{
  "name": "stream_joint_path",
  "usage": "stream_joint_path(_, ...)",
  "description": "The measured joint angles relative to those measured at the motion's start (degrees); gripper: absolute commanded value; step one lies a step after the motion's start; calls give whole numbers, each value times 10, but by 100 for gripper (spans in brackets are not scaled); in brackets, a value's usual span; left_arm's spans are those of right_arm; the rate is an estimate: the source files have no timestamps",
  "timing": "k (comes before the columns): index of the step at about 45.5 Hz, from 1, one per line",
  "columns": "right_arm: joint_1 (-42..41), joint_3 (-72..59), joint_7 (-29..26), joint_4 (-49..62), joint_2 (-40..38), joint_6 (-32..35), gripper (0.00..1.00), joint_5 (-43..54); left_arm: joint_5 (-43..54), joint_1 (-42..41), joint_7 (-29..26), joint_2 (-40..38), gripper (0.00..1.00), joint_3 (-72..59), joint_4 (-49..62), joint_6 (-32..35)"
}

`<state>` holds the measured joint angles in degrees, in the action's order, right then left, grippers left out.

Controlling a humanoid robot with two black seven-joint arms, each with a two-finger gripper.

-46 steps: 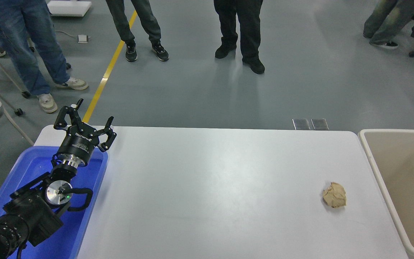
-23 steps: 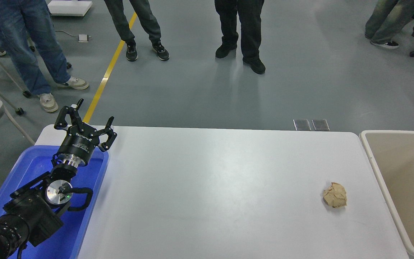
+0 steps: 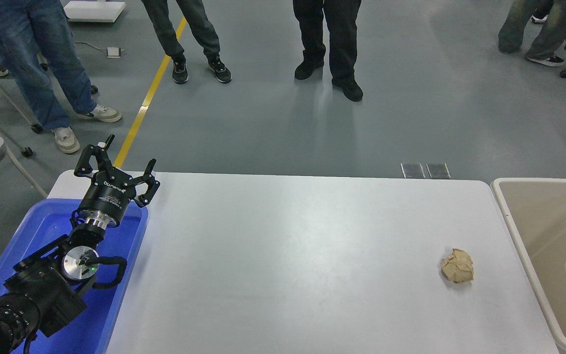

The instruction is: Dispose of the paper cup in the dustbin

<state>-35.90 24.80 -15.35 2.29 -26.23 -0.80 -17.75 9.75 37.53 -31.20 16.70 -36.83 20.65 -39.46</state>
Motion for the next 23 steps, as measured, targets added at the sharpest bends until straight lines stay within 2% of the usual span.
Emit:
stream_joint_path(20, -1, 2, -4, 0, 17, -29, 0, -1, 0, 0, 0, 0, 100, 0, 0, 0)
stream_joint_path(21, -1, 2, -4, 0, 18, -30, 42, -1, 0, 0, 0, 0, 100, 0, 0, 0)
stream_joint_path(22, 0, 2, -3, 0, 19, -31, 70, -1, 0, 0, 0, 0, 100, 0, 0, 0)
stream_joint_path(23, 0, 2, -3, 0, 19, -31, 84, -1, 0, 0, 0, 0, 100, 0, 0, 0)
